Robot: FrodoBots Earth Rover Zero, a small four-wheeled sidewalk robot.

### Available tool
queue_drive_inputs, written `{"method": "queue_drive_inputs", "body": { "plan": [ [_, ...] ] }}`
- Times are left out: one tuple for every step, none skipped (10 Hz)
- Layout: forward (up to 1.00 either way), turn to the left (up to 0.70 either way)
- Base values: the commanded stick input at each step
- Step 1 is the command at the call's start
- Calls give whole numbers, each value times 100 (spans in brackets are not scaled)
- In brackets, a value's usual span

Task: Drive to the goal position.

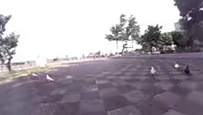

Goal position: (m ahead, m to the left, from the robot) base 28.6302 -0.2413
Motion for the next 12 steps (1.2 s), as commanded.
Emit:
{"method": "queue_drive_inputs", "body": {
  "plan": [
    [70, 1],
    [70, 1],
    [70, 5],
    [70, 21],
    [70, 35],
    [70, 12],
    [70, 1],
    [70, 1],
    [70, 1],
    [70, 1],
    [70, 1],
    [70, 1]
  ]
}}
